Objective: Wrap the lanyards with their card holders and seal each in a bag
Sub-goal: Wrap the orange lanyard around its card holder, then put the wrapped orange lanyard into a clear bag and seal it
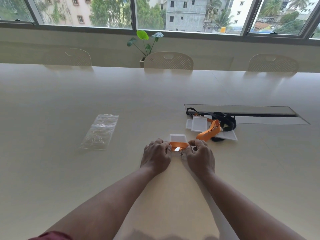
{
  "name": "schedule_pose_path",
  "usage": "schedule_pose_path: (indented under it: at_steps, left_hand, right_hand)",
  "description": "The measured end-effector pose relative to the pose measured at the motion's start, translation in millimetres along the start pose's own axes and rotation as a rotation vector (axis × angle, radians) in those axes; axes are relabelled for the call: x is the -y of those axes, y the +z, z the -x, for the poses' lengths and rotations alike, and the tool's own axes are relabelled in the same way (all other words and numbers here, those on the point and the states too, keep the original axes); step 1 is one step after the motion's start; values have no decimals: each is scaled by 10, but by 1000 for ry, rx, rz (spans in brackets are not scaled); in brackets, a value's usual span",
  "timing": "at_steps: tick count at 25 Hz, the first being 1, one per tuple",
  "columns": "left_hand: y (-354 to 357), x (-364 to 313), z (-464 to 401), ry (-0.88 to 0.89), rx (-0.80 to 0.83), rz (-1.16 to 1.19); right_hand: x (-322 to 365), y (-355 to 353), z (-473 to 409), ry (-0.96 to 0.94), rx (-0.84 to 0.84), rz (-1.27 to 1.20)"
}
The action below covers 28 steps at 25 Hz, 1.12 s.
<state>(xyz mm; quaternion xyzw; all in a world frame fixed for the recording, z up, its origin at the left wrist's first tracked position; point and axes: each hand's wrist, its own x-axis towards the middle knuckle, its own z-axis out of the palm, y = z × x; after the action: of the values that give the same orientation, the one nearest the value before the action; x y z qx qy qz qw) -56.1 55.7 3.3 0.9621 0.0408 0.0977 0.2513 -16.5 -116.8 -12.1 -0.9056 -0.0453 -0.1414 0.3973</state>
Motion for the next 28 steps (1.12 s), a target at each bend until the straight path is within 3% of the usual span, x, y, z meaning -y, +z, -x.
schedule_pose_path:
  at_steps: [10,15,17,21,24,28]
  left_hand:
    - [-43,3,134,-33,-132,224]
    - [-161,115,499,-45,-237,333]
    - [-277,270,686,-22,-262,344]
    - [-667,765,917,-50,-310,287]
    - [-991,1230,1032,-36,-240,202]
    - [-1279,1731,1076,-26,-110,91]
  right_hand:
    - [38,-76,72,-70,-43,-43]
    - [287,-4,376,-439,-167,-54]
    - [538,163,598,-529,-105,-144]
    - [992,541,829,-527,156,-257]
    - [1162,735,771,-425,387,-122]
    - [1294,876,469,-370,442,8]
